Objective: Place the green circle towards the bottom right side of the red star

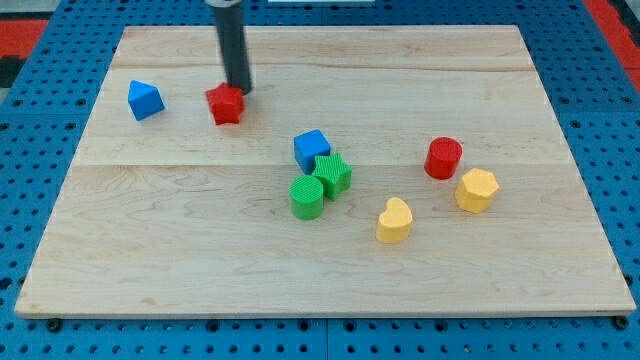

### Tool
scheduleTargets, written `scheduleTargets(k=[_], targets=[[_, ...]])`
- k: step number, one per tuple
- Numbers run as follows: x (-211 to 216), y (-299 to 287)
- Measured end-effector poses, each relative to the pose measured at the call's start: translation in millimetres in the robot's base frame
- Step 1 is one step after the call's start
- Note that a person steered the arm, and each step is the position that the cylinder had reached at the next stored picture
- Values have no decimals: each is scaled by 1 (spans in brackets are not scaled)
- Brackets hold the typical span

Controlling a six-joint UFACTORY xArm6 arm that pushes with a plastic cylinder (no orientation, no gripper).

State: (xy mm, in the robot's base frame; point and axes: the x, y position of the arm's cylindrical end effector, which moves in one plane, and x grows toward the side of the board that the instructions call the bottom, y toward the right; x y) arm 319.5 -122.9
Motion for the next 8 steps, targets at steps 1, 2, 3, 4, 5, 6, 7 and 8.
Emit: scheduleTargets(k=[1,2,3,4,5,6,7,8], targets=[[13,-3],[54,-5],[52,25],[47,99],[71,96],[100,102],[126,91],[127,109]])
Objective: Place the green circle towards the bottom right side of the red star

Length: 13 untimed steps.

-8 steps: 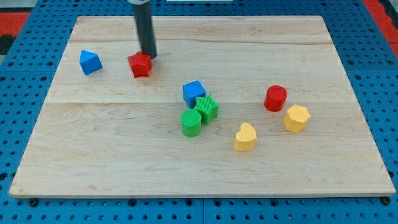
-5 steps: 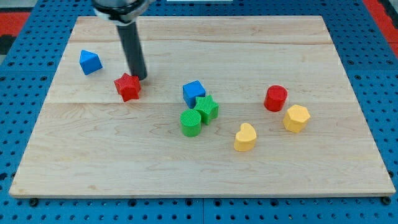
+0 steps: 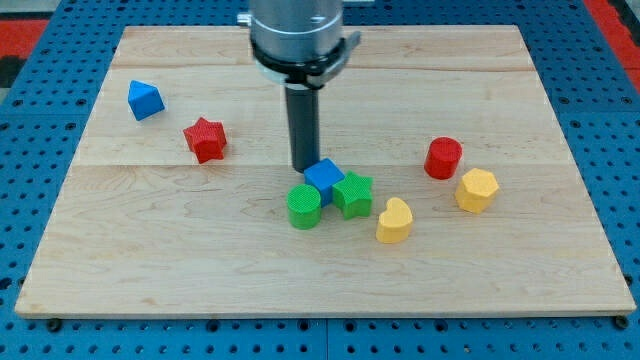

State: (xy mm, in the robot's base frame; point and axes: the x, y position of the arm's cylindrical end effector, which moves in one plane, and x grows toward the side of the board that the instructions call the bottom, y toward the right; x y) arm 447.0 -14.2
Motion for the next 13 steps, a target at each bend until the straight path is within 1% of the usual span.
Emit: scheduleTargets(k=[1,2,3,4,5,6,7,8,9,10,11,12,13], targets=[[-1,8],[5,-2],[11,7],[8,-9],[35,-69],[93,-58],[114,-2],[104,19],[73,-13],[52,-57],[25,-78],[33,-83],[41,-161]])
